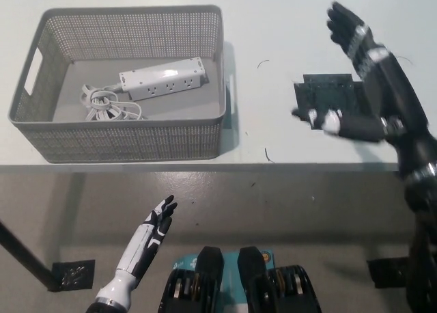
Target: Use the right hand to pick up a power strip and put it into a container on the left side
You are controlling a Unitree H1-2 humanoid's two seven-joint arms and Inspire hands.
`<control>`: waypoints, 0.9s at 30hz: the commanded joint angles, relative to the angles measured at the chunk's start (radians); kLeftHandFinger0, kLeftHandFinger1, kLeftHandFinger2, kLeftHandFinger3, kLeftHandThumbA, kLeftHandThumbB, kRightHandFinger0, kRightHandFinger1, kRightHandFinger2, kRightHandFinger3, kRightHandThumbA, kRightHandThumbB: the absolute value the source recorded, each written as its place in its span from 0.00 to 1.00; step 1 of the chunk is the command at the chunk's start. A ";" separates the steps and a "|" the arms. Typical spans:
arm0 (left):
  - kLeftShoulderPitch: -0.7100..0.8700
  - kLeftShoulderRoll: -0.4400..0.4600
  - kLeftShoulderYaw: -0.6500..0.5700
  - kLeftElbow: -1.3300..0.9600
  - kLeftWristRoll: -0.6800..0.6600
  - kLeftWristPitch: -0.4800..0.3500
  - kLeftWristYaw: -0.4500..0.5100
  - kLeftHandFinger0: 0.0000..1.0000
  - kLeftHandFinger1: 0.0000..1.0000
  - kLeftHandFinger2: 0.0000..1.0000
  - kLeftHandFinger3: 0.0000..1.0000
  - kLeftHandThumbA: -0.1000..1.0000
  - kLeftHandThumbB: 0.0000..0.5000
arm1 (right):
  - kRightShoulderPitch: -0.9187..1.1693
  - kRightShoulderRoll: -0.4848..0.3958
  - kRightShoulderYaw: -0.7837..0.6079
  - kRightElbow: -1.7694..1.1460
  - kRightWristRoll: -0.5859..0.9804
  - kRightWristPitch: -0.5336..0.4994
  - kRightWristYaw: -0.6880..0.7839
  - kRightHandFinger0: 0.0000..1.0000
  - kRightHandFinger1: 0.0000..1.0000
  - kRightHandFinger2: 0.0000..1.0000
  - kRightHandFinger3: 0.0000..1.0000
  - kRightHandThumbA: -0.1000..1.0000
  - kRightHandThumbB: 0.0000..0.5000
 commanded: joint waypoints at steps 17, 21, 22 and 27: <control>-0.033 0.010 -0.010 -0.010 -0.012 -0.070 -0.034 1.00 1.00 1.00 1.00 1.00 0.44 | 0.363 0.043 0.028 0.340 0.165 -0.364 -0.108 1.00 1.00 1.00 1.00 1.00 0.46; -0.034 0.011 -0.010 -0.007 -0.014 -0.077 -0.040 1.00 1.00 1.00 1.00 1.00 0.41 | 0.328 0.025 0.053 0.498 0.128 -0.414 -0.127 1.00 1.00 1.00 1.00 1.00 0.21; -0.034 0.010 -0.010 -0.007 -0.014 -0.076 -0.040 1.00 1.00 1.00 1.00 1.00 0.41 | 0.323 0.020 0.059 0.522 0.130 -0.426 -0.125 1.00 1.00 1.00 1.00 1.00 0.19; -0.040 0.011 -0.005 -0.005 -0.032 -0.077 -0.050 1.00 1.00 1.00 1.00 1.00 0.39 | 0.287 -0.013 0.109 0.642 0.111 -0.409 -0.122 1.00 1.00 1.00 1.00 1.00 0.28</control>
